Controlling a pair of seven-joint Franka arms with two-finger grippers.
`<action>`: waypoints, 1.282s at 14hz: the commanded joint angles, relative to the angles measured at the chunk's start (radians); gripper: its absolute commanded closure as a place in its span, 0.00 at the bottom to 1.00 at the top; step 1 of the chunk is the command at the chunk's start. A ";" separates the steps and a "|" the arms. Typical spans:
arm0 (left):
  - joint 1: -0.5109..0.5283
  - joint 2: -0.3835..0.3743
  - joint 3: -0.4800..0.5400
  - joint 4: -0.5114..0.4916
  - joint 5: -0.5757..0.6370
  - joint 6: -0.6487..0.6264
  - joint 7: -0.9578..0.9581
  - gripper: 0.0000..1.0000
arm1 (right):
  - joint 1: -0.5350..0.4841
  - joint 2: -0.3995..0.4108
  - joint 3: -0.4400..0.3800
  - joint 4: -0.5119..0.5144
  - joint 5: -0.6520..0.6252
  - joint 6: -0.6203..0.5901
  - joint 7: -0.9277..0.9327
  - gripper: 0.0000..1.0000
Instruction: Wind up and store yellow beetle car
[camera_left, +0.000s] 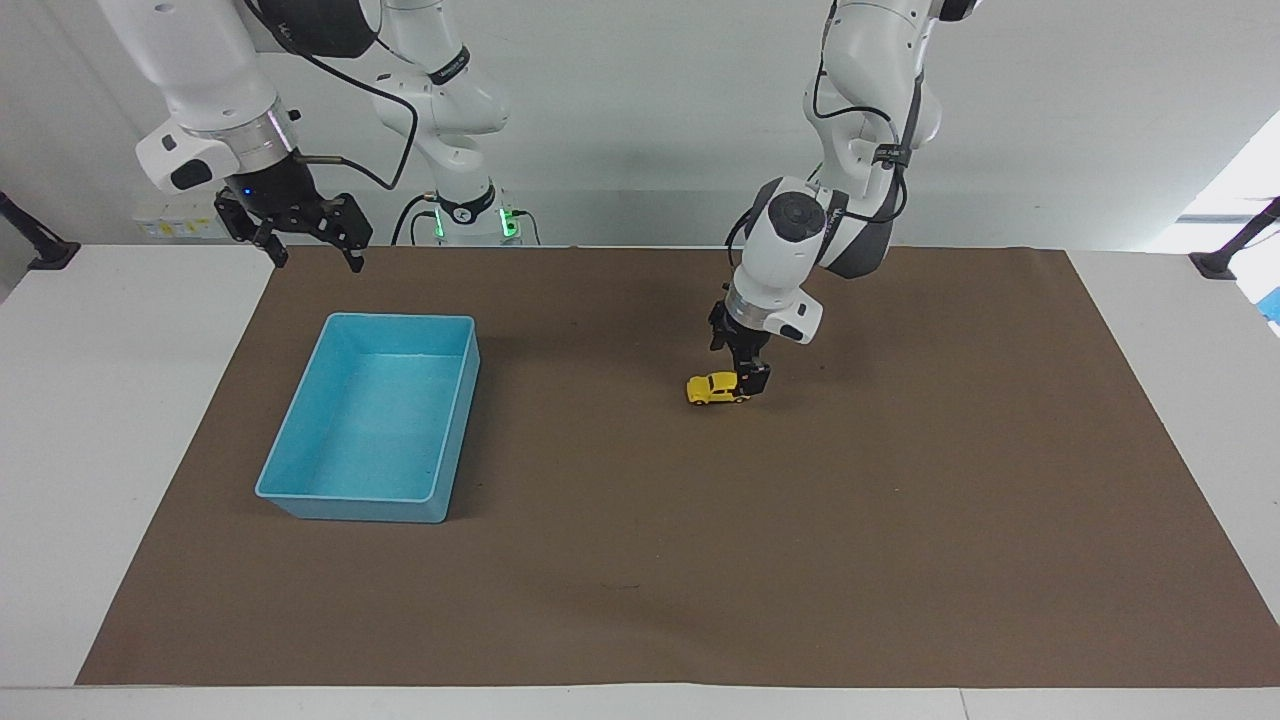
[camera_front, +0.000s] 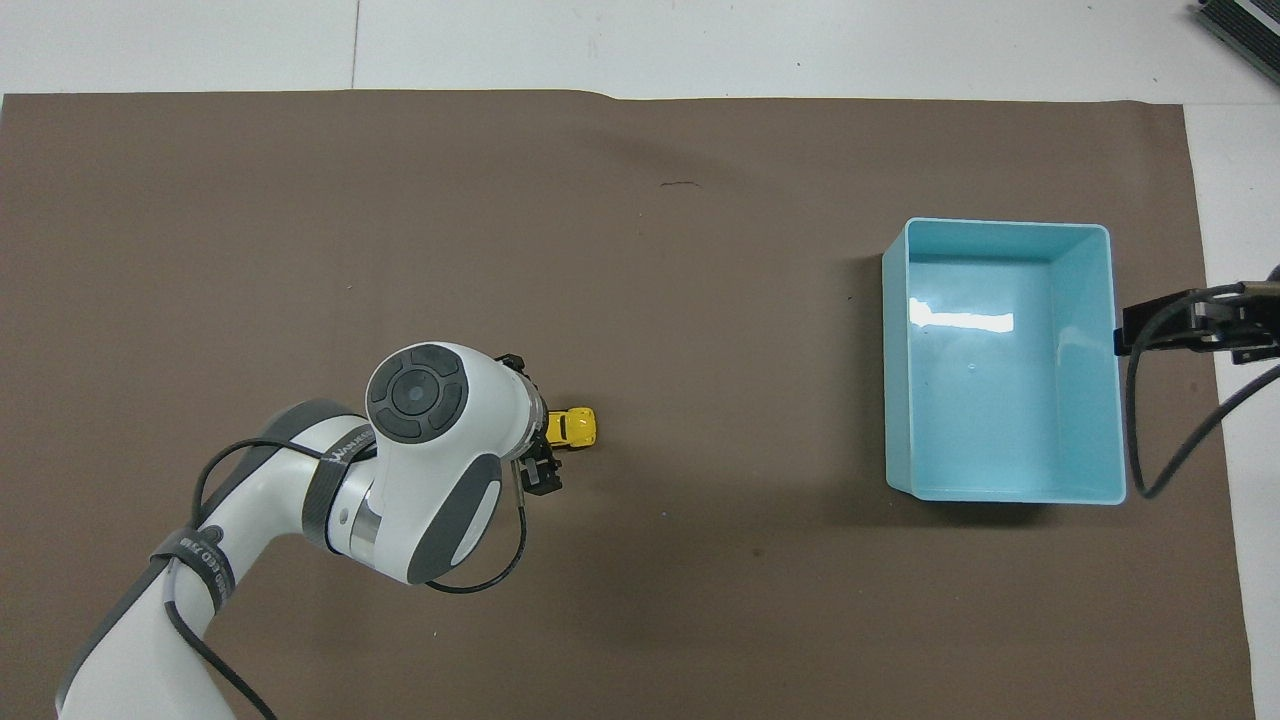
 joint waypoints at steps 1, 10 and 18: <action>-0.027 0.029 0.017 -0.027 0.005 0.066 -0.022 0.00 | -0.010 -0.013 0.011 -0.008 0.010 -0.009 0.000 0.00; -0.039 0.032 0.015 -0.029 0.009 0.088 0.045 0.82 | -0.010 -0.013 0.011 -0.006 0.010 -0.009 0.000 0.00; -0.027 0.039 0.015 -0.036 0.009 0.091 0.179 1.00 | -0.010 -0.013 0.011 -0.008 0.010 -0.009 0.000 0.00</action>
